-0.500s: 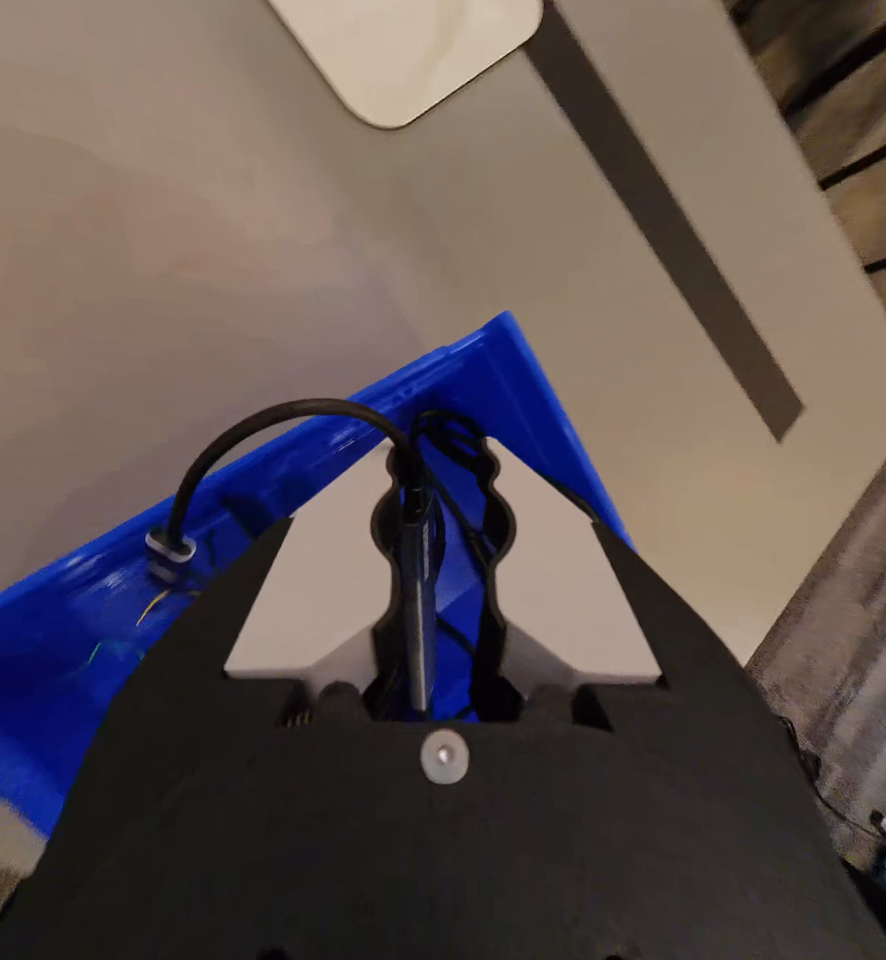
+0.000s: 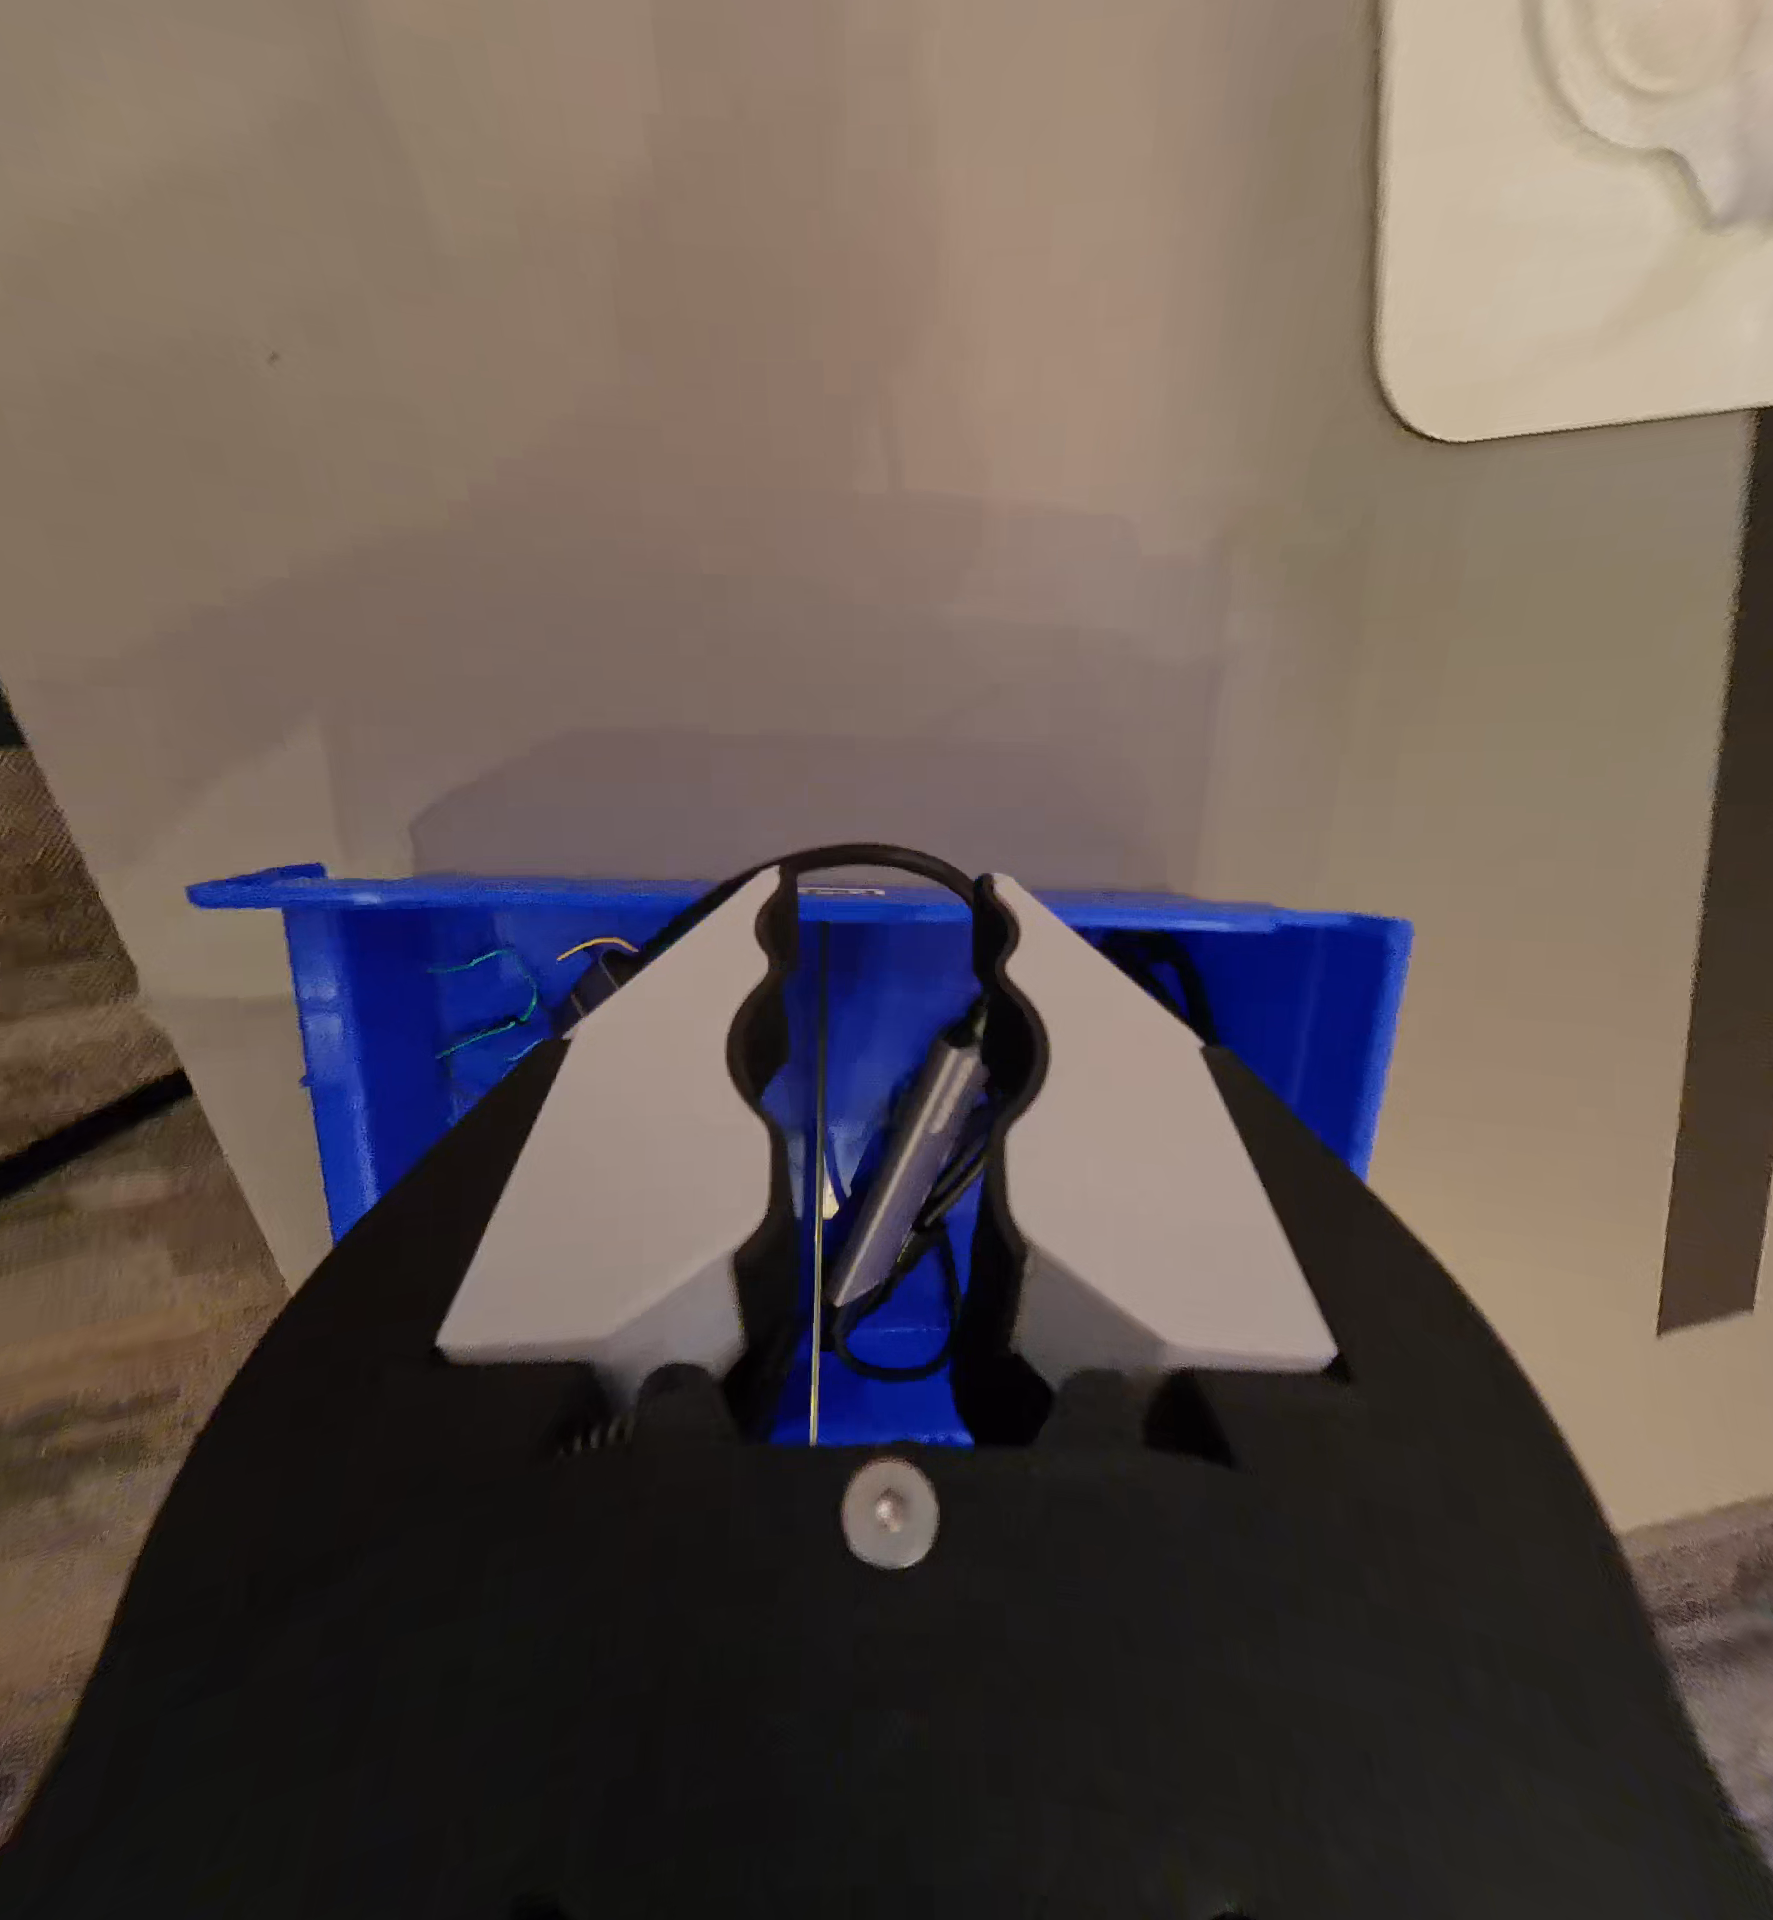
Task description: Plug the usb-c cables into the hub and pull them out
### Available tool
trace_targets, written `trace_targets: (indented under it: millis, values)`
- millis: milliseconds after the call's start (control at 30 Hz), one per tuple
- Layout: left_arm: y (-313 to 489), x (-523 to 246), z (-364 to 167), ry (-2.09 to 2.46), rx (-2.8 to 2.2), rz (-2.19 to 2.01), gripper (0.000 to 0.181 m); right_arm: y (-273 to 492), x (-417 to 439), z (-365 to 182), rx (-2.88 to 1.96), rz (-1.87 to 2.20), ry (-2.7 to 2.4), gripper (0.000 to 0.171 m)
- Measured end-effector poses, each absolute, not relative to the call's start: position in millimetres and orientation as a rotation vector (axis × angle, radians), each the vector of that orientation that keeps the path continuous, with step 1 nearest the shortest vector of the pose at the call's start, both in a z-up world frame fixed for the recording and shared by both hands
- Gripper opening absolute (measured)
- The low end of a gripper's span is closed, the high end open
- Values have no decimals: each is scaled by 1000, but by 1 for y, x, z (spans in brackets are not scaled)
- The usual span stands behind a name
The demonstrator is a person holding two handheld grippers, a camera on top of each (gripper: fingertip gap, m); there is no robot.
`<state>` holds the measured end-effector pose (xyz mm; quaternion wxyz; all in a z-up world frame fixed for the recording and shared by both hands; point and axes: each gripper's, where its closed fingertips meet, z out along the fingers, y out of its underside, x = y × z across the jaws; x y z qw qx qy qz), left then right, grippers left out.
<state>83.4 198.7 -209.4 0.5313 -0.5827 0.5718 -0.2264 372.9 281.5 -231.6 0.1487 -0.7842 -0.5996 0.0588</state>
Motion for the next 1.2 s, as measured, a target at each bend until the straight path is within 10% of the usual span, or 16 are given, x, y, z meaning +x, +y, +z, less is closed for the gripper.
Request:
trace_targets:
  millis: [867, 1200]
  values:
    - [201, 77, -213, 1393, -1386, -515, 16, 292, 380, -262, -2363, 168, -2057, 10]
    - [203, 76, -222, 1396, -1406, -525, 16, 343, 430, -189, -2272, -244, -1472, 0]
